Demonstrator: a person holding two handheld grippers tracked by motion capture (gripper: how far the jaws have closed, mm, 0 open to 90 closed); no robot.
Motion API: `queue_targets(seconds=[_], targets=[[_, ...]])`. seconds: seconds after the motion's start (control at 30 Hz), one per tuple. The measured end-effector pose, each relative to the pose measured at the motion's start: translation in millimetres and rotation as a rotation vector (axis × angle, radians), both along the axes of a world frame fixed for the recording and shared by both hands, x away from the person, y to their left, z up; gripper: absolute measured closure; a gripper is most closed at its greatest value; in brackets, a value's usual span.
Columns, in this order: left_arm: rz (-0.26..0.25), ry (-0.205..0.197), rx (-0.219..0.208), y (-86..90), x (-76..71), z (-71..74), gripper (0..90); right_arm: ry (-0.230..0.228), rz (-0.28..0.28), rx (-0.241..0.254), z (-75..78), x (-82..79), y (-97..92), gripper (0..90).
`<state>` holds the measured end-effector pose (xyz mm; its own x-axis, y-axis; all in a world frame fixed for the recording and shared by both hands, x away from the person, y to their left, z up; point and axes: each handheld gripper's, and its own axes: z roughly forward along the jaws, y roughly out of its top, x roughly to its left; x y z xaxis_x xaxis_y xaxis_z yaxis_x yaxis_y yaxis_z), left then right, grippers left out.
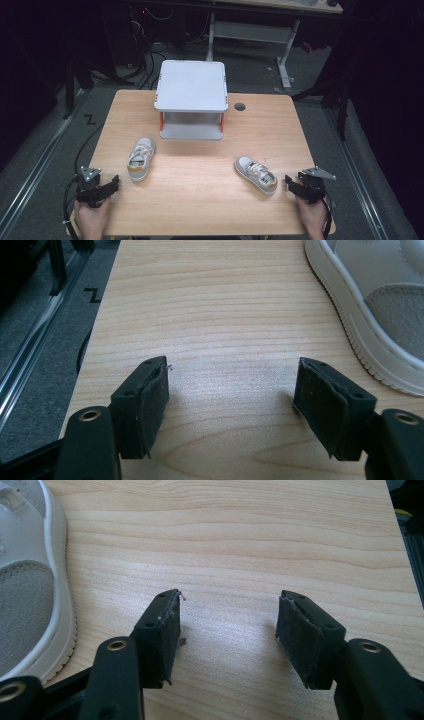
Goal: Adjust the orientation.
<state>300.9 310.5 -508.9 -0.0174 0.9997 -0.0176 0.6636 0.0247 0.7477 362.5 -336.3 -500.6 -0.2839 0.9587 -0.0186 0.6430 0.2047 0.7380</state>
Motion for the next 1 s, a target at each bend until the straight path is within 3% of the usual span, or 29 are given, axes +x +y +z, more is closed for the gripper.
queue_targets(seconds=[0.37,0.47,0.73,1.0], targets=[[-0.005,0.002,0.006,-1.1,0.2,0.3,30.7,0.003,0.005,0.001,0.0,-0.1,0.3,41.5],[-0.021,-0.004,0.01,-2.4,0.0,0.5,34.3,0.003,0.005,0.001,0.0,-0.1,0.4,41.3],[-0.058,0.02,-0.017,-4.0,1.8,4.9,44.2,0.003,0.003,0.001,0.0,-0.3,0.5,41.1],[-0.076,-0.001,-0.047,-8.4,0.6,19.8,49.7,0.003,0.005,0.002,0.0,-0.4,0.5,40.6]])
